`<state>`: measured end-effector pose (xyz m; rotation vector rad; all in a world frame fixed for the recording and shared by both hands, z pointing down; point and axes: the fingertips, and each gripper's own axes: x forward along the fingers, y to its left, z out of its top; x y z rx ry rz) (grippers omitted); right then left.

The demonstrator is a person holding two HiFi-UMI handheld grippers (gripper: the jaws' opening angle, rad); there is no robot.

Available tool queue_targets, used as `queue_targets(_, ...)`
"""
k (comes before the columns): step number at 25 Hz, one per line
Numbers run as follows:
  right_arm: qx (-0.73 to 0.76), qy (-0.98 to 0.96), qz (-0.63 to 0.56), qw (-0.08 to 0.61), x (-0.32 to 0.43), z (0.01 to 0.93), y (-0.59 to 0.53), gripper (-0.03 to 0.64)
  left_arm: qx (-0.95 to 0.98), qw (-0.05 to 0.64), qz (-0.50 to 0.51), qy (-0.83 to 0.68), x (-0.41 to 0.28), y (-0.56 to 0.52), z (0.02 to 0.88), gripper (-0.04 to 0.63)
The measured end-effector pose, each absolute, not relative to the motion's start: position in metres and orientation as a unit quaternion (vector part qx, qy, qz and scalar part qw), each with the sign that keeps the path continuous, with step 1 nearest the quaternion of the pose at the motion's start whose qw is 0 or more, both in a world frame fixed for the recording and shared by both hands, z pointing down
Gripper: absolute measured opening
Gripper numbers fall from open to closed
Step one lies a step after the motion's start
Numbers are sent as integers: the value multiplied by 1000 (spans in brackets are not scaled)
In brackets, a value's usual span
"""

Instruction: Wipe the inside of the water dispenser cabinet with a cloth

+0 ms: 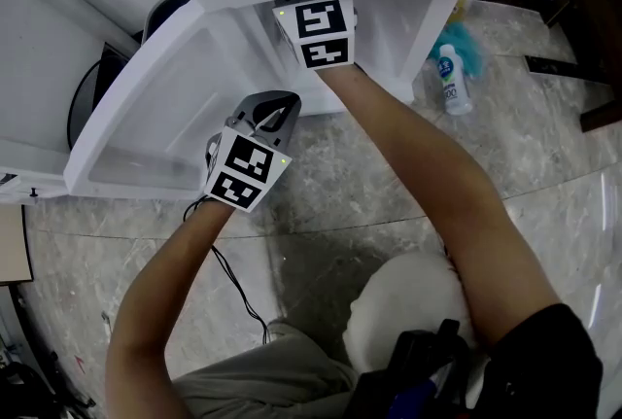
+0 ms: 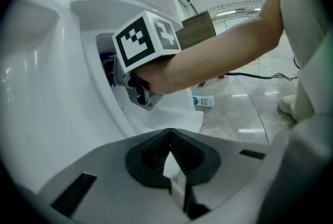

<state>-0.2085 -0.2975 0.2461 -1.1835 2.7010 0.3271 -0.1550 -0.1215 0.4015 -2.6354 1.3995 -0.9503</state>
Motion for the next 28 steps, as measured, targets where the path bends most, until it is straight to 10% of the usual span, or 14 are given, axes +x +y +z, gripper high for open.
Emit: queue_targets(28, -395, 908, 109, 89, -207, 247, -295, 143, -842, -10, -307, 444, -157, -120, 408, 5)
